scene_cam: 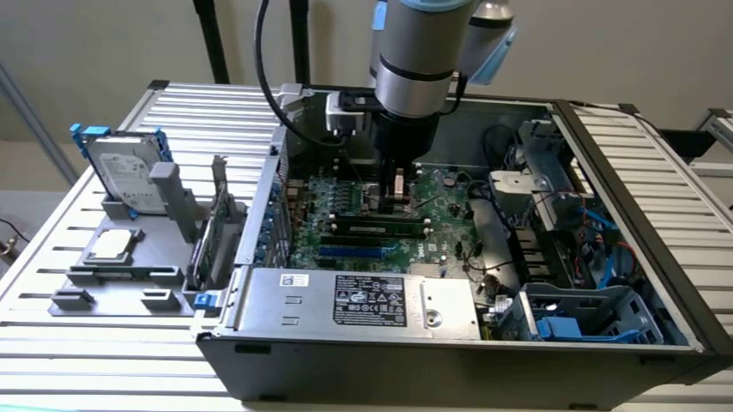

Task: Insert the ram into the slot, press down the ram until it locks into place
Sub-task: 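Press down the ram until it locks into place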

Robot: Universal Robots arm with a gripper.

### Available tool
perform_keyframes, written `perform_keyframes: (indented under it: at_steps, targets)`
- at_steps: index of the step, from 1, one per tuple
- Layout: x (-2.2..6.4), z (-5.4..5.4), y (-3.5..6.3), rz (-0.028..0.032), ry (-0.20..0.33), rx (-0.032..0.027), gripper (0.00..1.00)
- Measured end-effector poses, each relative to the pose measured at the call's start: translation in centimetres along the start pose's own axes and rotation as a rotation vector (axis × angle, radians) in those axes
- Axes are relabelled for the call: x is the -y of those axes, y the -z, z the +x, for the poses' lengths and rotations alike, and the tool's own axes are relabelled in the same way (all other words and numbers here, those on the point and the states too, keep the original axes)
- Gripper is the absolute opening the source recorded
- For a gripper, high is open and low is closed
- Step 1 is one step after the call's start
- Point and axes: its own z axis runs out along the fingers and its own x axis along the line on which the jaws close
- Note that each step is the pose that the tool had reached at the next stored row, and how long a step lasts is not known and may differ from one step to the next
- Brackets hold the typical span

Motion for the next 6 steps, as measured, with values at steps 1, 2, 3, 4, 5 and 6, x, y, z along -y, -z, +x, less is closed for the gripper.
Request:
perform_keyframes:
  at_steps: [1,2,3,4,5,6]
  targets:
    - [0.00,0.00,0.00,0.0000,0.000,0.0000,0.10]
    - [0.00,0.00,0.00,0.0000,0.000,0.0000,0.10]
    - [0.00,0.00,0.01,0.0000,0.000,-0.0001,0.10]
    - [0.00,0.00,0.00,-0.0001,0.000,-0.0001,0.10]
    - [0.00,0.00,0.00,-0.0001,0.000,-0.0001,0.10]
    - [0.00,0.00,0.01,-0.0001,0.000,-0.0001,0.10]
